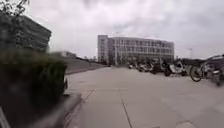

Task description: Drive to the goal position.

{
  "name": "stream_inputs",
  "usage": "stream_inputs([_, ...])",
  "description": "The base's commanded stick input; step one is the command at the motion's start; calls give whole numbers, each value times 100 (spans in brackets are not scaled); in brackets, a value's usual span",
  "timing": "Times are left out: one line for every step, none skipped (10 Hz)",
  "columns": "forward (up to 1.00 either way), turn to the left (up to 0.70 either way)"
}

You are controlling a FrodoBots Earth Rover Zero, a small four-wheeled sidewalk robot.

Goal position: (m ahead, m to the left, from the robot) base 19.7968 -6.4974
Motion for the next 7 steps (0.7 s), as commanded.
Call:
stream_inputs([70, 0])
stream_inputs([70, 0])
stream_inputs([70, 0])
stream_inputs([70, 0])
stream_inputs([70, 0])
stream_inputs([70, 0])
stream_inputs([70, 1])
